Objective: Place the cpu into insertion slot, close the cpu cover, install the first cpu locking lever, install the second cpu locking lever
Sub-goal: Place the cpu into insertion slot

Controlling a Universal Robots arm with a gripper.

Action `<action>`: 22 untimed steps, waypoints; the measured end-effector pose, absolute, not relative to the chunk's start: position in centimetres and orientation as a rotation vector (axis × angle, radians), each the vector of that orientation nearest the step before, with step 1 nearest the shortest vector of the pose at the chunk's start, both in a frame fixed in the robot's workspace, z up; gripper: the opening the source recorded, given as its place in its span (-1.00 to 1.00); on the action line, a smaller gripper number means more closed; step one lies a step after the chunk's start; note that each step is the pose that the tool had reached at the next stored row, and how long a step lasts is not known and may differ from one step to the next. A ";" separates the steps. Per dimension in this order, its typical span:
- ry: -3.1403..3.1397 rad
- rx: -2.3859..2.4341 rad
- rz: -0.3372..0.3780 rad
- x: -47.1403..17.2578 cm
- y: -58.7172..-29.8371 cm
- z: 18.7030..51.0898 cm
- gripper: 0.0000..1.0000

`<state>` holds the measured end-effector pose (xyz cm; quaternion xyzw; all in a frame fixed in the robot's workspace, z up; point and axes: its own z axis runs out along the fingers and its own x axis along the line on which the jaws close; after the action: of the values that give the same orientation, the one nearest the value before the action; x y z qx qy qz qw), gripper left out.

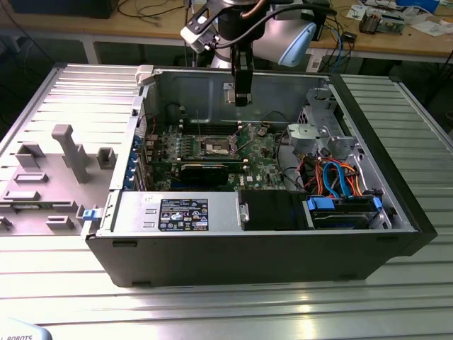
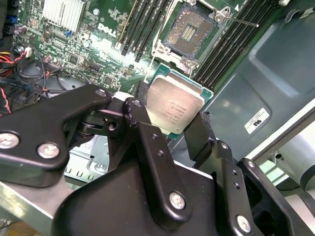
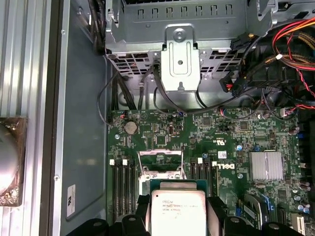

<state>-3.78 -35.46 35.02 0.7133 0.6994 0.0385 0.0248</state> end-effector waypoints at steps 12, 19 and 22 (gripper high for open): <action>2.163 2.206 0.119 -4.2 -35.4 32.7 0.08; 2.175 2.196 0.120 -5.4 -35.4 31.6 0.08; 2.175 2.196 0.120 -5.4 -35.4 31.6 0.08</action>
<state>-5.45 -35.38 31.56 0.7097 0.7030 0.0389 0.0244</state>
